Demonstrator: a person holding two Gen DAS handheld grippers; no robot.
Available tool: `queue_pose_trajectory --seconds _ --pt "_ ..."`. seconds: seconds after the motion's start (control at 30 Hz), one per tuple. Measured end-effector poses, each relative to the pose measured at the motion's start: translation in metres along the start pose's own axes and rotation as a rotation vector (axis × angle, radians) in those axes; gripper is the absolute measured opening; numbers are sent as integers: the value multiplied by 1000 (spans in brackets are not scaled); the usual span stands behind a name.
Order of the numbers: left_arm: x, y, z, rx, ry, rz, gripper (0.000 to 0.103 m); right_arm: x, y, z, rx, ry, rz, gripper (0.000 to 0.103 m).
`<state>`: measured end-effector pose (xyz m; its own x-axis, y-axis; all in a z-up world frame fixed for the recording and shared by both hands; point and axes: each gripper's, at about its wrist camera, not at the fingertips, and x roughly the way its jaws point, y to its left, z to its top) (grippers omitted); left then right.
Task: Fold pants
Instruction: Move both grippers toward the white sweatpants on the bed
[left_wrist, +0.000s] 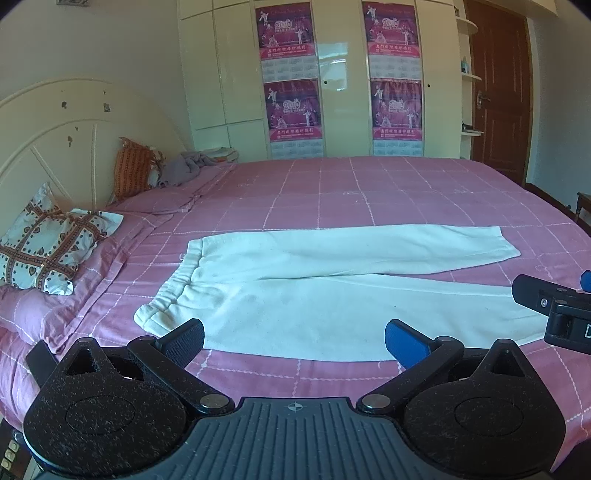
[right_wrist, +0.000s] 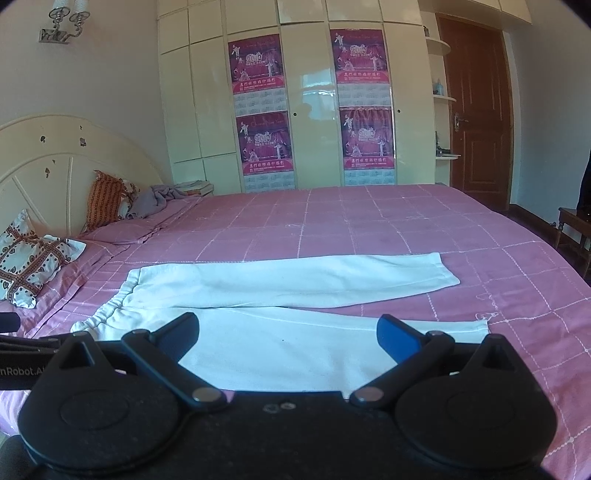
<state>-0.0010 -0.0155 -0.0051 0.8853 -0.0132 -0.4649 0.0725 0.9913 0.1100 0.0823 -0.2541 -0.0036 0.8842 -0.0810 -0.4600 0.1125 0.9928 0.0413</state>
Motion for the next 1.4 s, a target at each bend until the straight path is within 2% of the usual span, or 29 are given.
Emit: queue_pose_trajectory --seconds 0.2,0.5,0.63,0.8,1.4 --pt "12 3 2 8 103 -16 103 -2 -3 2 15 -35 -15 103" --pt "25 10 4 -26 91 -20 103 -2 1 -1 74 -69 9 103" --pt "32 9 6 10 101 -7 103 -1 0 0 73 -87 -1 103" --pt "42 12 8 26 117 -3 103 0 2 3 65 -67 -30 103" --pt "75 35 14 12 135 31 103 25 28 12 25 -29 3 103"
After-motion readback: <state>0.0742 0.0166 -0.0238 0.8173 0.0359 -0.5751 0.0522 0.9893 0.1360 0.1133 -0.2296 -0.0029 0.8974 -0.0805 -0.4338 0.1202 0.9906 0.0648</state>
